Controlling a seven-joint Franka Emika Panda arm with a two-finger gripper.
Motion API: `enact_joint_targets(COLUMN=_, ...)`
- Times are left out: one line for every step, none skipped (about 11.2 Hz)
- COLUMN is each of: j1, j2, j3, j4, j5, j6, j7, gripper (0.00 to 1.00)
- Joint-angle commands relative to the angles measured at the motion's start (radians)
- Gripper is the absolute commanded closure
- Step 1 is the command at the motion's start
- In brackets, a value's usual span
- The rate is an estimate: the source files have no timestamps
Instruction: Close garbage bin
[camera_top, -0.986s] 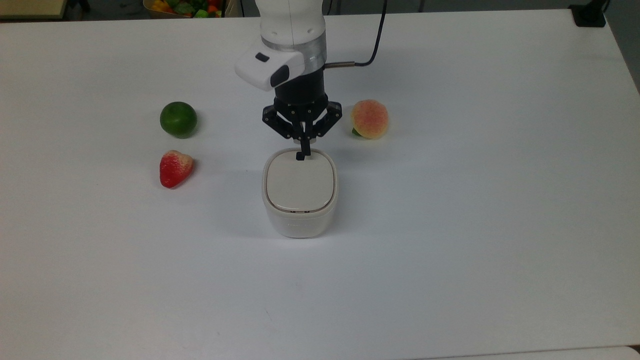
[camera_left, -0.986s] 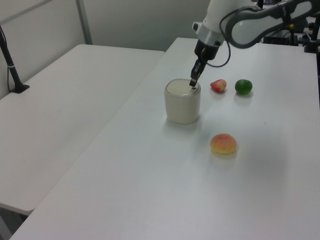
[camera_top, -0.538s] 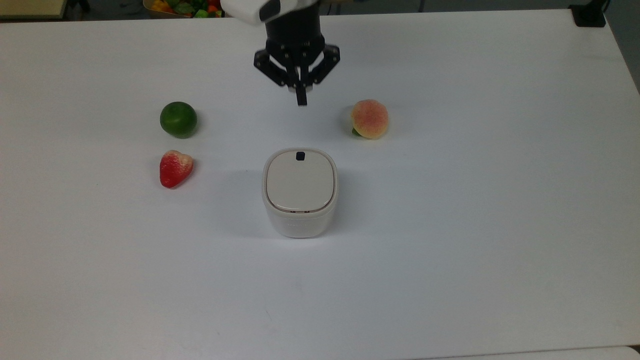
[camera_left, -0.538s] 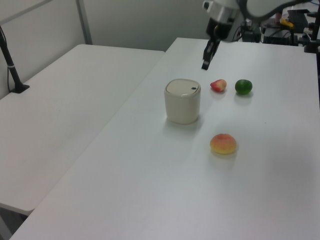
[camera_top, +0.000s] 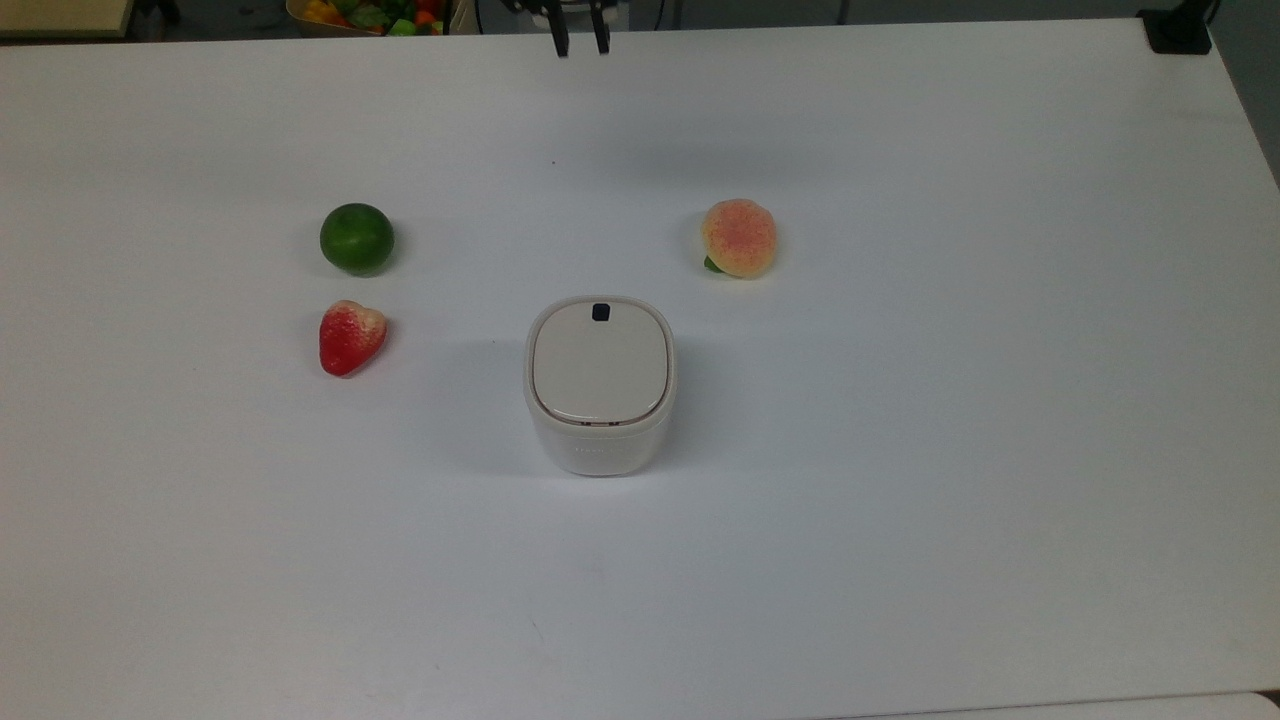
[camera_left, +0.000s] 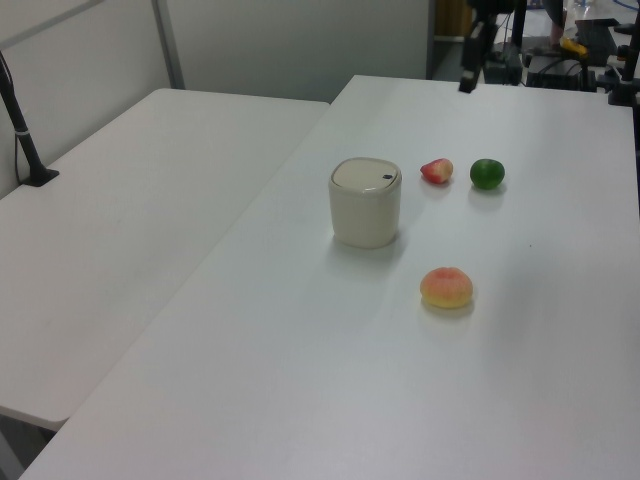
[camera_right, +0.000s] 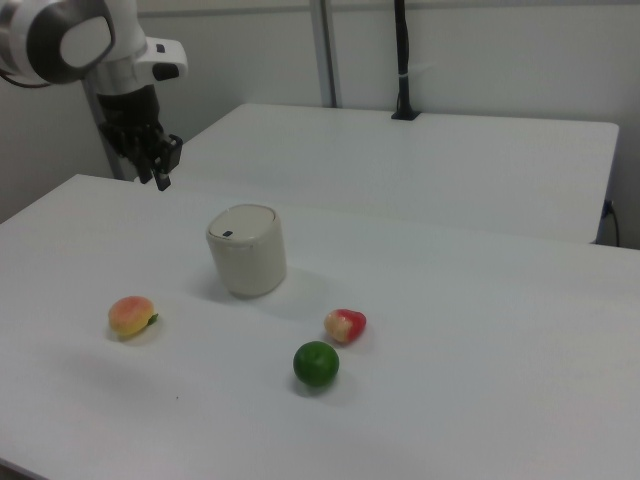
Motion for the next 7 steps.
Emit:
enact_joint_targets(j1=-0.006, j2=-0.018, j3=-0.008, j4=0.023, j5=0.004, j6=-0.081, j7=-0.015, gripper=0.00)
enact_joint_targets(j1=-0.010, j2=-0.016, j3=-0.008, j4=0.023, j5=0.001, j6=-0.083, j7=-0.015, gripper=0.00)
enact_joint_targets(j1=-0.010, j2=-0.013, j3=-0.008, j4=0.023, j5=-0.028, j6=-0.080, j7=-0.015, gripper=0.00)
enact_joint_targets(j1=-0.010, j2=-0.010, j3=-0.008, j4=0.023, j5=-0.071, j6=-0.077, j7=-0.018, gripper=0.00)
enact_joint_targets(j1=-0.010, j2=-0.004, j3=-0.008, j4=0.026, j5=-0.121, j6=-0.074, j7=-0.029, gripper=0.00)
enact_joint_targets(j1=-0.009, j2=0.002, j3=-0.008, j4=0.028, j5=-0.157, j6=-0.071, j7=-0.048, gripper=0.00)
enact_joint_targets(j1=-0.010, j2=0.010, j3=-0.008, j4=0.054, j5=-0.163, j6=-0.069, j7=-0.052, gripper=0.00)
